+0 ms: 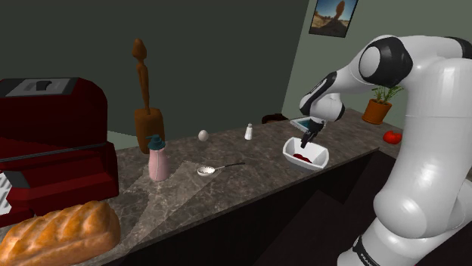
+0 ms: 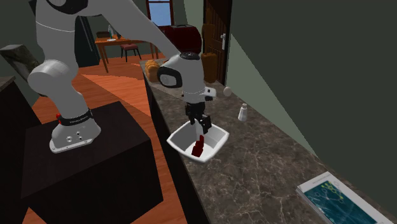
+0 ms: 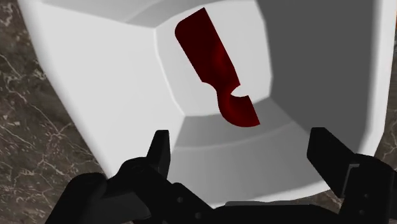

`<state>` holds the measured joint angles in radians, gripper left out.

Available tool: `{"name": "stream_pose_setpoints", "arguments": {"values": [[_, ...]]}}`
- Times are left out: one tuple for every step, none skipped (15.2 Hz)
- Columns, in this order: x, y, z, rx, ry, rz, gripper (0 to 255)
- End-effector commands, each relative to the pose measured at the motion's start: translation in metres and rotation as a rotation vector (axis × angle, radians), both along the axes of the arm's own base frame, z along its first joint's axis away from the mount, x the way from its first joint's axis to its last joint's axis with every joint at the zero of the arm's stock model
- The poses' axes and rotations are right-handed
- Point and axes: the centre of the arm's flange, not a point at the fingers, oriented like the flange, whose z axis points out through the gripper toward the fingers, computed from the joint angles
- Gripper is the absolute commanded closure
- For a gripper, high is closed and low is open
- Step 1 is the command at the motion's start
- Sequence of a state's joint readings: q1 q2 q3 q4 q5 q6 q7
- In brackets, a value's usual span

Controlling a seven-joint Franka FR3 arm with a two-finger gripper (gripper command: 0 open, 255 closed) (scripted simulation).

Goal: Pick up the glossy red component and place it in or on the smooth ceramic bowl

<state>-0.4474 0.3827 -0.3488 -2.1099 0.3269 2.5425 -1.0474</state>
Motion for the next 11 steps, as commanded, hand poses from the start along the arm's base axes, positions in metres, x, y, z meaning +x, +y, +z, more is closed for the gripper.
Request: {"name": "stream_pose_setpoints", "arguments": {"values": [[-0.003,0.001,0.02,0.0,0.0,0.0,0],[-0.004,0.001,0.033,0.0,0.0,0.0,0],[-0.005,0.001,0.043,0.0,0.0,0.0,0],[-0.005,0.001,0.043,0.0,0.0,0.0,0],[-0.005,0.001,0.043,0.0,0.0,0.0,0],[-0.005,0.001,0.043,0.0,0.0,0.0,0],[-0.005,0.001,0.043,0.0,0.0,0.0,0],[-0.005,0.001,0.043,0.0,0.0,0.0,0],[-0.005,0.001,0.043,0.0,0.0,0.0,0],[-0.005,0.001,0.043,0.0,0.0,0.0,0],[-0.005,0.001,0.043,0.0,0.0,0.0,0]]}}
